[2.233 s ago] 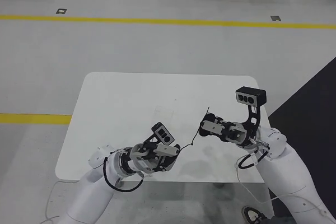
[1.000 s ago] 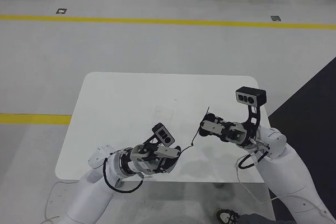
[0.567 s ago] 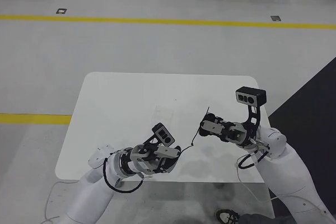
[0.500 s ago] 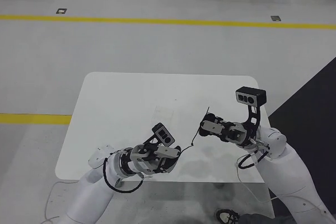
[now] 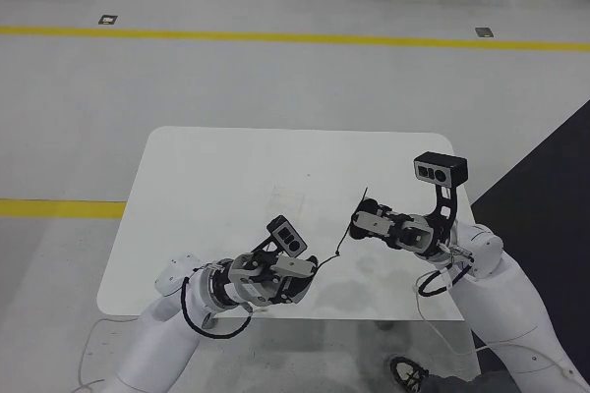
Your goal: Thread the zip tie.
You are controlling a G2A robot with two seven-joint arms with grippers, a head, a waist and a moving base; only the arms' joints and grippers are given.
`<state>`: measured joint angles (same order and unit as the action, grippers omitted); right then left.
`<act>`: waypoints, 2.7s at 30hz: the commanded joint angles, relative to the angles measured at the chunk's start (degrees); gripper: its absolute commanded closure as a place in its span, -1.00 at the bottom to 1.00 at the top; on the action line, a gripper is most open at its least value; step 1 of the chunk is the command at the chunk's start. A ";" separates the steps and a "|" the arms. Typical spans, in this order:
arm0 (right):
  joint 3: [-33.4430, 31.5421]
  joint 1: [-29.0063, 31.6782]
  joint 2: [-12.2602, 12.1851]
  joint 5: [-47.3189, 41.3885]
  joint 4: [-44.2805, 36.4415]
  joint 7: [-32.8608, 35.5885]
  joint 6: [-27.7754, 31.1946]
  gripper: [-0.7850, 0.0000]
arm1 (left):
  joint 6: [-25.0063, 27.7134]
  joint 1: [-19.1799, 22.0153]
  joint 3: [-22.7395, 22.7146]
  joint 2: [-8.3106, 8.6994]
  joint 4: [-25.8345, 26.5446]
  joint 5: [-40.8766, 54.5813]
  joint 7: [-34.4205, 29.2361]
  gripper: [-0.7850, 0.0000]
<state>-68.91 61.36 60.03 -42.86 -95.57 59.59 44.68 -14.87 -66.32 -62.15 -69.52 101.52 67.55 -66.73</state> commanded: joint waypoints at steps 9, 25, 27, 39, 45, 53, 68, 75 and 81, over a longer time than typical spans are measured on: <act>0.00 0.00 0.00 0.00 0.00 0.00 0.00 1.00 | 0.00 0.00 0.00 0.00 0.00 0.00 0.00 1.00; 0.34 1.02 0.32 -6.85 -0.45 0.50 -6.41 1.00 | 0.00 0.00 0.00 0.00 0.00 0.00 0.00 1.00; 0.35 0.90 0.38 -9.20 0.12 2.14 -8.07 1.00 | 0.00 0.00 0.00 0.00 0.00 0.00 0.00 1.00; 1.38 -1.34 1.24 -14.04 3.56 7.73 -14.71 1.00 | 0.00 0.00 0.00 0.00 0.00 0.00 0.00 1.00; 1.38 -1.34 1.24 -14.04 3.56 7.73 -14.71 1.00 | -0.14 -0.18 0.25 -0.03 0.97 -0.34 1.07 1.00; 1.38 -1.34 1.24 -14.04 3.56 7.73 -14.71 1.00 | -0.36 0.74 1.40 -0.31 2.64 -1.53 3.15 1.00; 1.38 -1.34 1.24 -14.04 3.56 7.73 -14.71 1.00 | 1.45 1.22 1.37 -0.72 2.31 -2.11 5.90 1.00; 1.38 -1.34 1.24 -14.04 3.56 7.73 -14.71 1.00 | 1.64 -0.29 -0.24 -0.54 2.39 -1.19 5.88 1.00; 1.38 -1.34 1.24 -14.04 3.56 7.73 -14.71 1.00 | 0.93 -1.41 -0.76 -0.41 2.68 -1.04 5.42 1.00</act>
<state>-67.53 60.02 61.27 -56.91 -92.01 67.33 29.97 -13.88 -67.57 -62.83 -69.95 104.18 66.48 -61.23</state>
